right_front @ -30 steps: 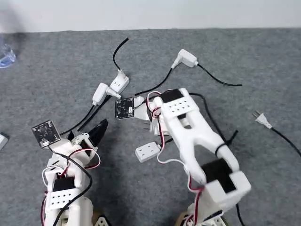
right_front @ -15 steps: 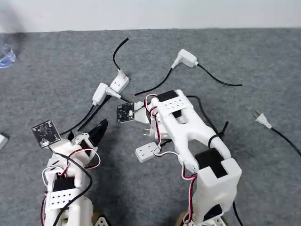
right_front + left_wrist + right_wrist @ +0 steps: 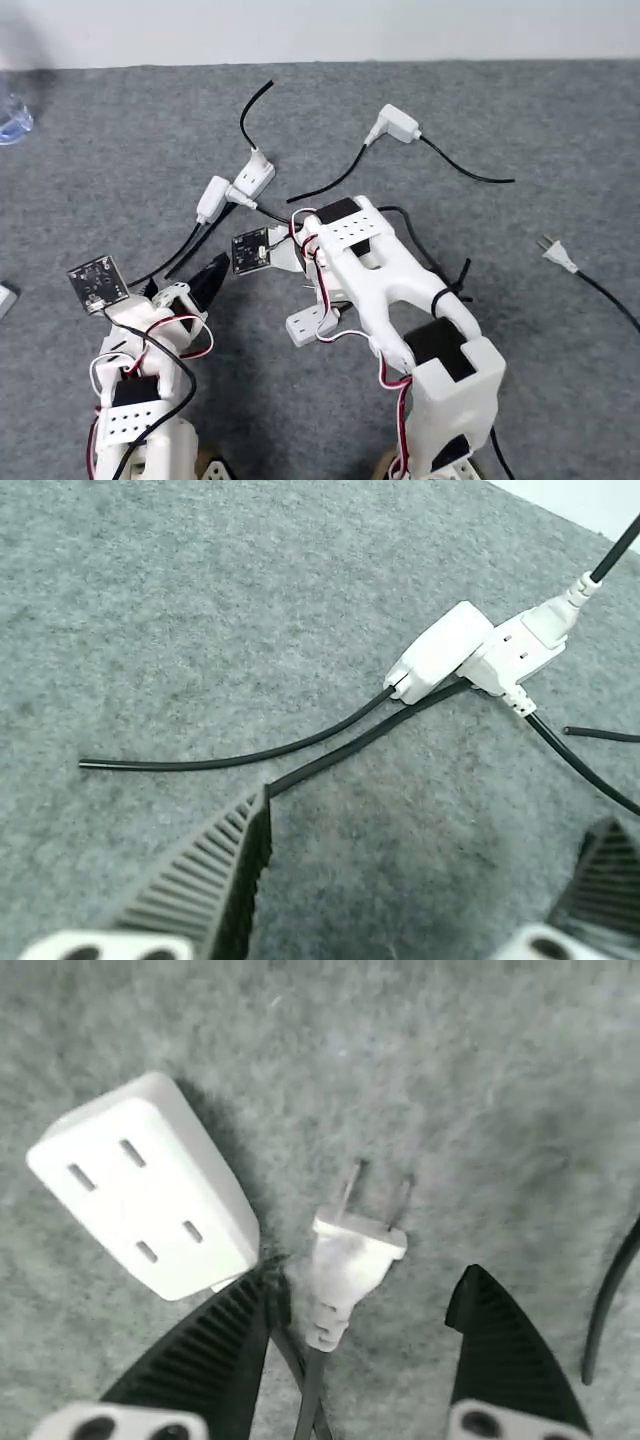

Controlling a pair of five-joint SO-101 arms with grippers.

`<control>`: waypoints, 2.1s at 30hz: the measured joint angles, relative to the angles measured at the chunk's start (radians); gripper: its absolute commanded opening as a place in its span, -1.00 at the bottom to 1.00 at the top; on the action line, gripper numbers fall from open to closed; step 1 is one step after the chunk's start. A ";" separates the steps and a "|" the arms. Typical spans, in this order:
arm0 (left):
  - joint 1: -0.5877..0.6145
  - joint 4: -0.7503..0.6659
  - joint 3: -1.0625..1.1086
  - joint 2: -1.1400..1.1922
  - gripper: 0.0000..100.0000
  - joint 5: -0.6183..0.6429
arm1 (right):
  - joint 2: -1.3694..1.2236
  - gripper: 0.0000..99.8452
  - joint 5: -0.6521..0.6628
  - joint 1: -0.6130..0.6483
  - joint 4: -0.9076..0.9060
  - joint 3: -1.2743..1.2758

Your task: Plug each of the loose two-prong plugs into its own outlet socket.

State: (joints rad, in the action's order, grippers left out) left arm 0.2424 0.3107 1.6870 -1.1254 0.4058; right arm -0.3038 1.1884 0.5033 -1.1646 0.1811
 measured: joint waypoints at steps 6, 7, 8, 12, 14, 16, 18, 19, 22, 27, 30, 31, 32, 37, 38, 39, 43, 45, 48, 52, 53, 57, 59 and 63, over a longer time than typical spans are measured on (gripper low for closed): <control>0.000 0.000 0.000 0.000 -0.11 0.000 | 0.000 -0.52 0.000 0.002 0.000 0.000; 0.000 0.000 0.000 0.000 -0.11 0.000 | 0.000 -0.52 -0.002 0.006 0.002 0.000; 0.000 0.000 0.000 0.000 -0.11 0.000 | 0.000 -0.52 -0.014 0.011 0.011 0.000; 0.000 0.000 0.000 0.000 -0.11 0.000 | 0.000 -0.65 -0.041 0.035 0.097 0.032; 0.000 0.000 0.000 0.000 -0.11 0.000 | 0.000 -0.82 -0.046 0.031 0.137 0.063; 0.000 0.000 0.000 0.000 -0.11 0.000 | 0.000 -0.98 -0.048 0.031 0.160 0.075; 0.000 0.000 0.000 0.000 -0.11 0.000 | 0.000 -0.94 -0.048 0.034 0.170 0.077; 0.000 0.000 0.000 0.000 -0.11 0.000 | 0.000 -0.87 -0.049 0.034 0.170 0.077; 0.000 0.000 0.000 0.000 -0.11 0.000 | 0.000 -0.63 -0.049 0.034 0.150 0.075; 0.000 0.000 0.000 0.000 -0.11 0.000 | 0.000 -0.56 -0.049 0.040 0.115 0.077; 0.000 0.000 0.000 0.000 -0.11 0.000 | 0.000 -0.56 -0.051 0.040 0.115 0.077; 0.000 0.000 0.000 0.000 -0.11 0.000 | 0.000 -0.56 -0.051 0.040 0.115 0.077; 0.000 0.000 0.000 0.000 -0.11 0.000 | 0.000 -0.56 -0.051 0.040 0.115 0.077; 0.000 0.000 0.000 0.000 -0.11 0.000 | 0.000 -0.56 -0.051 0.037 0.115 0.077; 0.000 0.000 0.000 0.000 -0.11 0.000 | 0.000 -0.56 -0.051 0.032 0.115 0.077; 0.000 0.000 0.000 0.000 -0.11 0.000 | 0.000 -0.56 -0.051 0.025 0.115 0.077; 0.000 0.000 0.000 0.000 -0.11 0.000 | 0.003 -0.56 -0.051 -0.005 0.115 0.077; 0.000 0.000 0.000 0.000 -0.11 0.000 | 0.012 -0.56 -0.080 -0.015 0.115 0.077; 0.000 0.000 0.000 0.000 -0.11 0.000 | 0.015 -0.56 -0.124 -0.023 0.115 0.077; 0.000 0.000 0.000 0.000 -0.11 0.000 | 0.015 -0.56 -0.140 -0.023 0.115 0.077; 0.000 0.000 0.000 0.000 -0.11 0.000 | 0.015 -0.56 -0.141 -0.023 0.115 0.077; 0.000 0.000 0.000 0.000 -0.11 0.000 | -0.005 -0.64 -0.144 0.002 0.115 0.077; 0.000 0.000 0.000 0.000 -0.11 0.000 | -0.005 -0.72 -0.146 0.011 0.118 0.077; 0.000 0.000 0.000 0.000 -0.11 0.000 | -0.005 -0.82 -0.146 0.017 0.123 0.075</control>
State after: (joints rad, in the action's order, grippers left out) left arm 0.2424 0.3107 1.6870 -1.1254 0.4058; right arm -0.3084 1.0426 0.5201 -1.0418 0.2562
